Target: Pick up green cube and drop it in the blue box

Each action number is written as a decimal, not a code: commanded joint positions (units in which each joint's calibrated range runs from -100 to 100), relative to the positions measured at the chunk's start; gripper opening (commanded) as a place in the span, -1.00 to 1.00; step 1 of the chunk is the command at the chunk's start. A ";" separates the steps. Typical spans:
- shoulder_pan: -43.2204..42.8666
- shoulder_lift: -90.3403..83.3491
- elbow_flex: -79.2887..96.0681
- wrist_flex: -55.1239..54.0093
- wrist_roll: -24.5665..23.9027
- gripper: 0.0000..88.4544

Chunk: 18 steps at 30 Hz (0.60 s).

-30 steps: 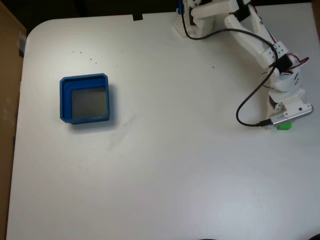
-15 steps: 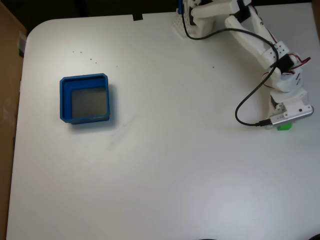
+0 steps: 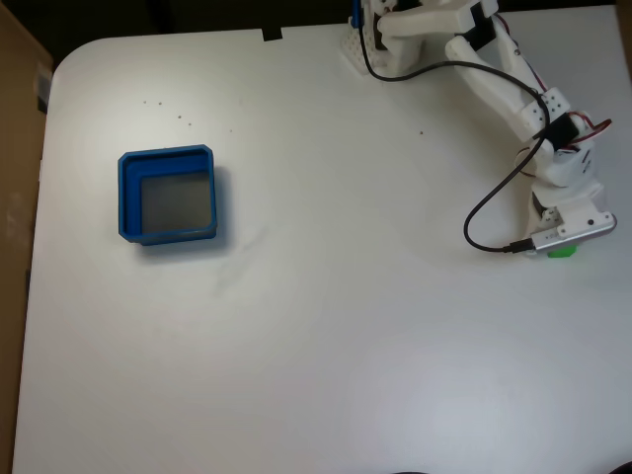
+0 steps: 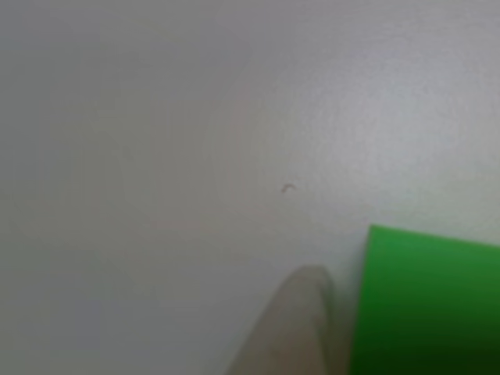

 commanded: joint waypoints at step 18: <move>0.43 -1.32 -3.86 0.17 -0.20 -0.26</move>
